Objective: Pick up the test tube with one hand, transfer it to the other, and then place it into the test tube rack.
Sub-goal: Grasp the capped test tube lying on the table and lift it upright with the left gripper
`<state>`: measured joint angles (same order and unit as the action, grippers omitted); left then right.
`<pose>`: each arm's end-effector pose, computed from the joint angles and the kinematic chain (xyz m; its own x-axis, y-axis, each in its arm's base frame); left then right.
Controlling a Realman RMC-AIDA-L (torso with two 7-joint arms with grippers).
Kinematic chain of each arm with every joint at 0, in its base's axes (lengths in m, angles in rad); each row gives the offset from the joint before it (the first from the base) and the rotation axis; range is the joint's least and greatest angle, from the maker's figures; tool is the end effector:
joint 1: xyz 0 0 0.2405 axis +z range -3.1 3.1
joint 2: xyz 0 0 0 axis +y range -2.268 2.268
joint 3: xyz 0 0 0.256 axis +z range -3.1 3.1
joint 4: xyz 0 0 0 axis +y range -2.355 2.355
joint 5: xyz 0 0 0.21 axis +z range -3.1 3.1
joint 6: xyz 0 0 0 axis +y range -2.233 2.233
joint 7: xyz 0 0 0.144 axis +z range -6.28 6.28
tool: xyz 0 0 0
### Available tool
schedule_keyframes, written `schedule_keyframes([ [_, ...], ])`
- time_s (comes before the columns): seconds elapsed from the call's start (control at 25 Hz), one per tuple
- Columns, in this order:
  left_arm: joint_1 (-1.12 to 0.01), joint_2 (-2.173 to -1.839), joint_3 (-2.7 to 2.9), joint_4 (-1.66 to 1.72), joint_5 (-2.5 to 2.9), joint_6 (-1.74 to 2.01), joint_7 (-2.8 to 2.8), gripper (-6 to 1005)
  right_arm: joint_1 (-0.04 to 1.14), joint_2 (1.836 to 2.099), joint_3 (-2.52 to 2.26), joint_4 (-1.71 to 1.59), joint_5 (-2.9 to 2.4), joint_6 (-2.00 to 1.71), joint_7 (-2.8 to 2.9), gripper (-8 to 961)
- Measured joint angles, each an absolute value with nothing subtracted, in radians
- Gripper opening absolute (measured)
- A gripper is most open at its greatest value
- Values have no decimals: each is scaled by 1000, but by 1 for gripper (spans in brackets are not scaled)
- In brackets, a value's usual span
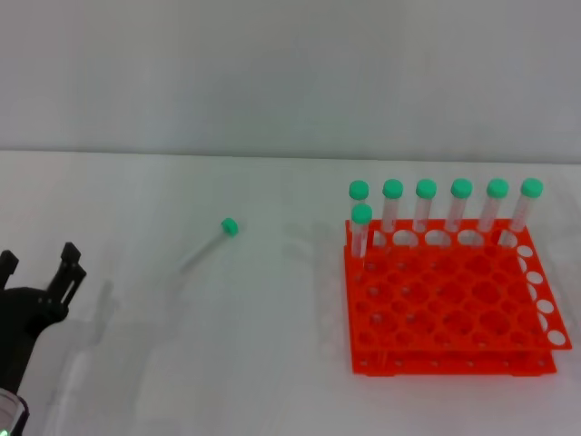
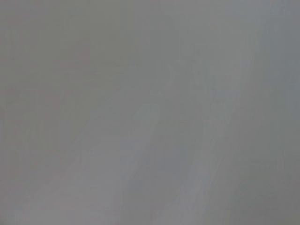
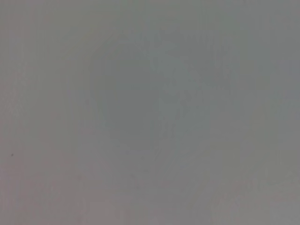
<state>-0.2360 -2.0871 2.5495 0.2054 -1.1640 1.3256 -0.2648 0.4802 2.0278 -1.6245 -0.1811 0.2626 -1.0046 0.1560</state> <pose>-0.3641 0.2568 -0.0115 0.5486 -0.0525 0.8344 0.8357 0.0054 -0.5491 0.3427 0.3686 0.0324 0.7662 0.0287 -0.6419 -0.6406 -0.0436 -0.7666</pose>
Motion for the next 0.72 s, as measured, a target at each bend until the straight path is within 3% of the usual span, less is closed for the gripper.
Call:
schedule_keyframes([
  [0.2,-282,-2071,2533,156,-1155,1291,-422,877,480,2028,-1625,-181,260,-1005,150,814],
  [0.4,-396,-2044,2539,-75,-1017,1272,-796,876,481,2028,-1625,-177,259,-1005,149,814],
  [0.72,-560,-1971,2820,-470,-819,1330,-1477,874,483,2027,-1625,-175,259,-1005,148,813],
])
